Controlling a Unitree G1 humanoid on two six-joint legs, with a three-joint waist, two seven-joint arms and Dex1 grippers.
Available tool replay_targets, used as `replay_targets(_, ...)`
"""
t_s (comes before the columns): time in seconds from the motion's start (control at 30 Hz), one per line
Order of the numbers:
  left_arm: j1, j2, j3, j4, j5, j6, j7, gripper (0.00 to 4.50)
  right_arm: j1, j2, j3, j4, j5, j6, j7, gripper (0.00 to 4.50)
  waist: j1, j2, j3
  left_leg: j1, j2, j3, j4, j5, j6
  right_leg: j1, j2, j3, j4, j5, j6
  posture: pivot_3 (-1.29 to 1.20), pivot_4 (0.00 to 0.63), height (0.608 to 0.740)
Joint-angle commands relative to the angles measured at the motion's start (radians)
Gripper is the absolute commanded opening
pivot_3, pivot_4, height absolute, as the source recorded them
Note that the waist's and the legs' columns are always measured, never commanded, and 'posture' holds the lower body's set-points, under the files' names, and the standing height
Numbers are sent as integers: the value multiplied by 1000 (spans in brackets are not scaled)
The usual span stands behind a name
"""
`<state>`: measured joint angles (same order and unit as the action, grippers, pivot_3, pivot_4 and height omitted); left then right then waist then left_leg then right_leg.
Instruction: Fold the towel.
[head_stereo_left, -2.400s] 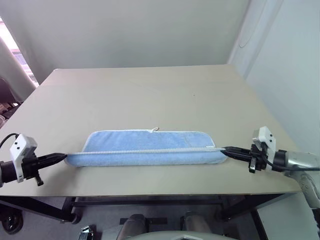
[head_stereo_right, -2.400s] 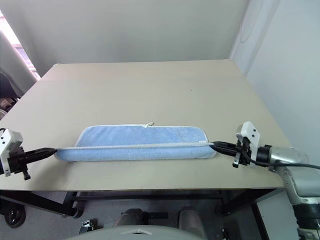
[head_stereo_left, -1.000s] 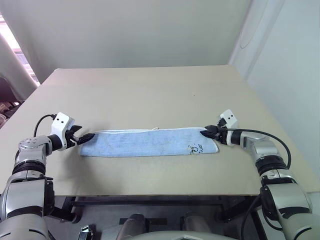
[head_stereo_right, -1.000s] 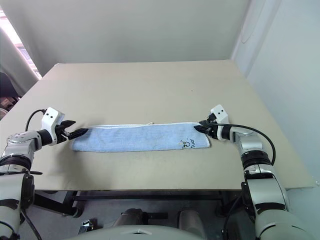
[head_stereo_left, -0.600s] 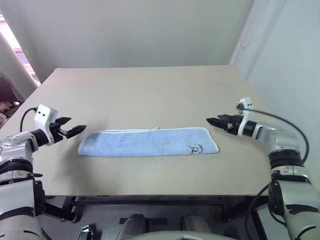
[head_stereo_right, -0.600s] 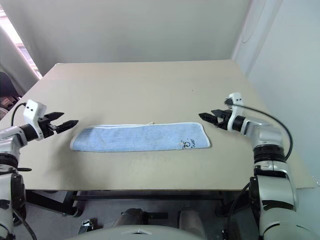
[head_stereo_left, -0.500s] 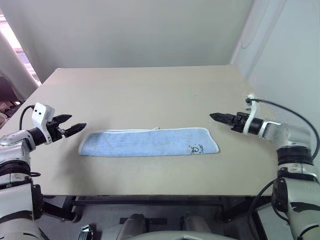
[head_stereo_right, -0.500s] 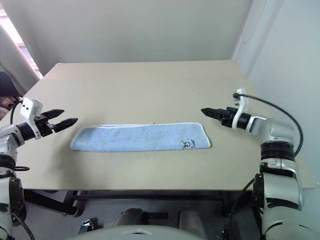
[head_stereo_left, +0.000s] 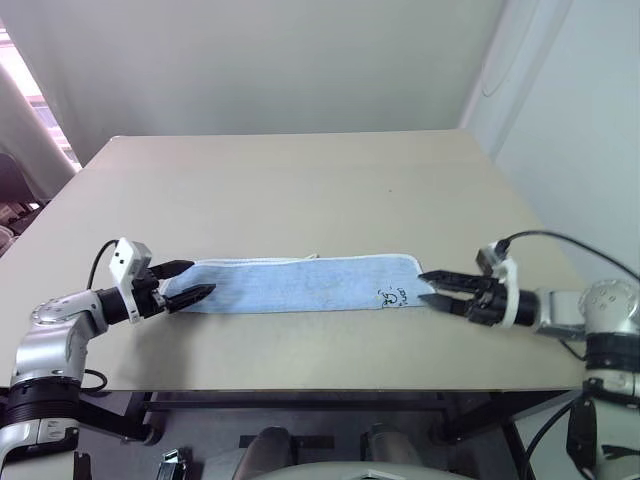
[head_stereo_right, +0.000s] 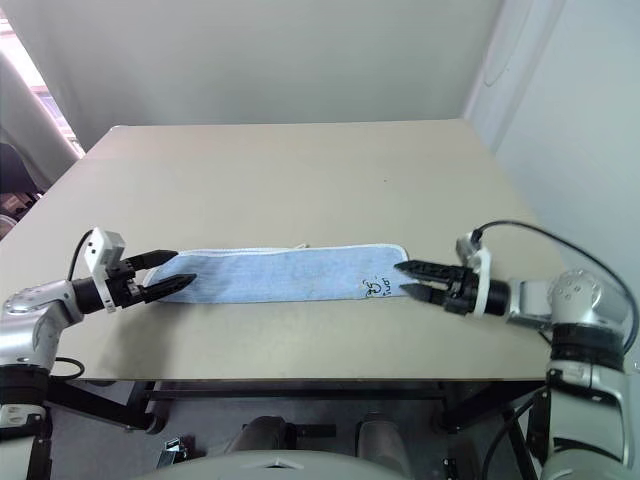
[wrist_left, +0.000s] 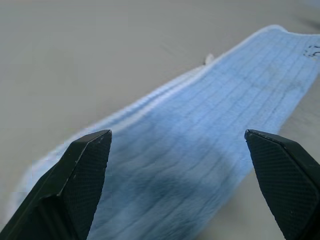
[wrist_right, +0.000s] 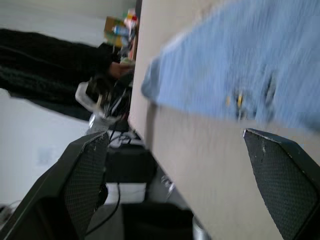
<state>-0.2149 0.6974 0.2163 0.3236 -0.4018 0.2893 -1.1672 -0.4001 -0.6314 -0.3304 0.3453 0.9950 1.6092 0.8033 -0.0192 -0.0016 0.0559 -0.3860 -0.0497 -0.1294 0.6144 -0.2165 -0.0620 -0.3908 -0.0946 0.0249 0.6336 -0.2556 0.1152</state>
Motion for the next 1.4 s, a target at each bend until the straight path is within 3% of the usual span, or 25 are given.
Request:
replay_targets(0.03, -14, -5, -6, -45, -9, 9, 16, 4500, 16, 24, -35, -74, 109, 5, -113, 4483, 1, 0, 0, 0, 0, 0, 0, 0, 0, 0, 0, 0, 0, 0, 0, 0, 0, 731)
replay_targets(0.27, -34, -34, -56, -44, 10, -3, 31, 4500, 38, 65, -136, -53, 147, 5, -350, 4483, 5, 0, 0, 0, 0, 0, 0, 0, 0, 0, 0, 0, -1, 0, 0, 0, 0, 731)
replay_targets(0.47, -57, -40, -66, -16, 8, 0, 39, 4500, 41, 101, -220, -15, 72, -5, -429, 4483, 4, 0, 0, 0, 0, 0, 0, 0, 0, 0, 1, 0, -1, 0, 0, 0, 0, 731)
replay_targets(0.8, -49, -42, -75, -25, 3, 6, 44, 4500, -23, 193, -281, -7, 13, -58, -520, 4483, -4, -1, -1, 5, 11, 2, 0, 0, 0, 3, 9, 0, -3, 3, -5, 0, 0, 731)
replay_targets(1.07, -42, -39, -72, -27, 4, 5, 50, 4500, -65, 235, -258, -14, -20, -73, -514, 4483, -22, 0, 0, 4, 13, 2, 0, 0, -1, 2, 11, 0, -5, 4, -6, 0, 0, 731)
replay_targets(1.17, -37, -37, -68, -27, 6, 3, 57, 4500, -64, 244, -244, -28, -27, -64, -502, 3598, -25, 0, 0, 2, 13, 2, -1, 0, 0, -1, 11, 0, -4, 4, -7, 0, 0, 731)
replay_targets(1.4, -31, -27, -60, -23, 5, 6, 69, 4500, -75, 252, -271, 0, -49, -80, -502, 1043, -24, 1, 0, -3, 13, 2, -4, 0, 0, -6, 12, 0, -4, 6, -10, 0, 0, 731)
